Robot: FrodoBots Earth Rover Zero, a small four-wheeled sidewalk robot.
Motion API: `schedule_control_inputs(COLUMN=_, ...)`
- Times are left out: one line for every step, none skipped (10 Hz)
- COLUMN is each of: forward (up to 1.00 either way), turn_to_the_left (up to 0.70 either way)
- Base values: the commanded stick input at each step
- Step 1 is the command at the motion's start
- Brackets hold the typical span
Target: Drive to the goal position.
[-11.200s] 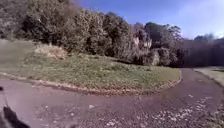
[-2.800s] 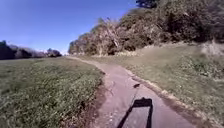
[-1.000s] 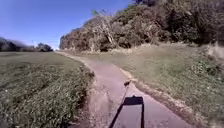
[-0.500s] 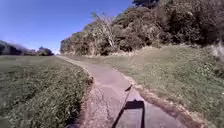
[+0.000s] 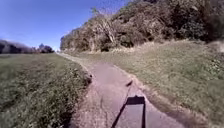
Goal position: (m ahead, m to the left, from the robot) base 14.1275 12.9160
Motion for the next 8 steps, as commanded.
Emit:
schedule_control_inputs(forward=0.70, turn_to_the_left=0.00)
schedule_control_inputs(forward=0.70, turn_to_the_left=0.00)
schedule_control_inputs(forward=0.70, turn_to_the_left=0.00)
schedule_control_inputs(forward=0.70, turn_to_the_left=0.00)
schedule_control_inputs(forward=0.70, turn_to_the_left=0.01)
schedule_control_inputs(forward=0.70, turn_to_the_left=0.02)
schedule_control_inputs(forward=0.70, turn_to_the_left=0.02)
schedule_control_inputs(forward=0.70, turn_to_the_left=0.02)
